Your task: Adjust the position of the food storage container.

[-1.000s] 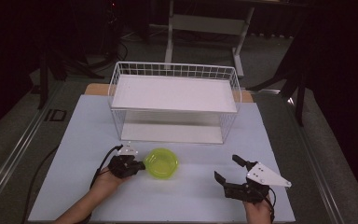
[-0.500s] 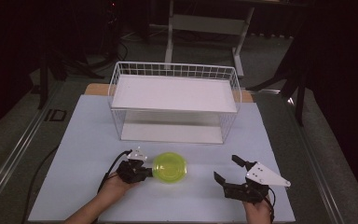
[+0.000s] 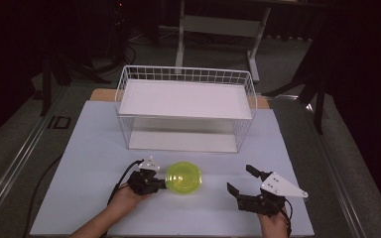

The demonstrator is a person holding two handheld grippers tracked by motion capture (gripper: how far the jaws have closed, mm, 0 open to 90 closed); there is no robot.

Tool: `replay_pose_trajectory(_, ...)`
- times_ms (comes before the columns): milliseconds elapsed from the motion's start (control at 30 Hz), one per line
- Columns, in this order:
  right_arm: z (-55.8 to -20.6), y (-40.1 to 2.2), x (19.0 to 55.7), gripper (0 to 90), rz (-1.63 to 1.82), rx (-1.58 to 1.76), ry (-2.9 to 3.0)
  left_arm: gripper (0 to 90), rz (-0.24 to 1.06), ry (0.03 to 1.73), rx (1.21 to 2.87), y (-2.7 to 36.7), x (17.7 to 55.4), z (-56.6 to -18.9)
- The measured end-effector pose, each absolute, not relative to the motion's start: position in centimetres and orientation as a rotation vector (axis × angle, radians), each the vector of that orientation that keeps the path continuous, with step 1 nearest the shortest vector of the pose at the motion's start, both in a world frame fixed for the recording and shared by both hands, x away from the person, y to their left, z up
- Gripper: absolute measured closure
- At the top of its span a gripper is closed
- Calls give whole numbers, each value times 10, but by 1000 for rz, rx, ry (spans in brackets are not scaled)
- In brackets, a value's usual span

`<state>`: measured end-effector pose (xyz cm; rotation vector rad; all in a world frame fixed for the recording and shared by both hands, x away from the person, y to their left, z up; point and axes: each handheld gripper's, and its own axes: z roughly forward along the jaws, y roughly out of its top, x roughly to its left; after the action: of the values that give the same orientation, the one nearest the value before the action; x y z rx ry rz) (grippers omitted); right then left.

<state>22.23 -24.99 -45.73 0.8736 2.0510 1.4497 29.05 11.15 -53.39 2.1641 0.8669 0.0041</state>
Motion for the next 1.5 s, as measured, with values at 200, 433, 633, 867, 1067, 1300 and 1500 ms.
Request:
replay_pose_trajectory(200,-457,-251,222,150,1455,875,2045,900,-10,847,2169,96,296,-534)
replay_pose_trajectory(433,-457,-254,223,150,1460,882,2043,900,-28,811,2170,75,301,-534)
replay_pose_trajectory(633,-457,-255,223,150,1458,884,2041,900,-38,794,2172,64,303,-537)
replay_pose_trajectory(867,-458,-254,223,150,1456,885,2045,900,-36,798,2139,75,303,-534)
replay_pose_trajectory(1067,-459,-253,225,149,1479,892,2061,839,-24,796,2094,96,293,-523)
replay_pose_trajectory(1300,-461,-247,225,149,1459,880,2086,715,-25,784,2021,126,278,-509)
replay_pose_trajectory(1500,-460,-245,222,157,1427,873,2059,315,-8,782,1953,139,270,-497)
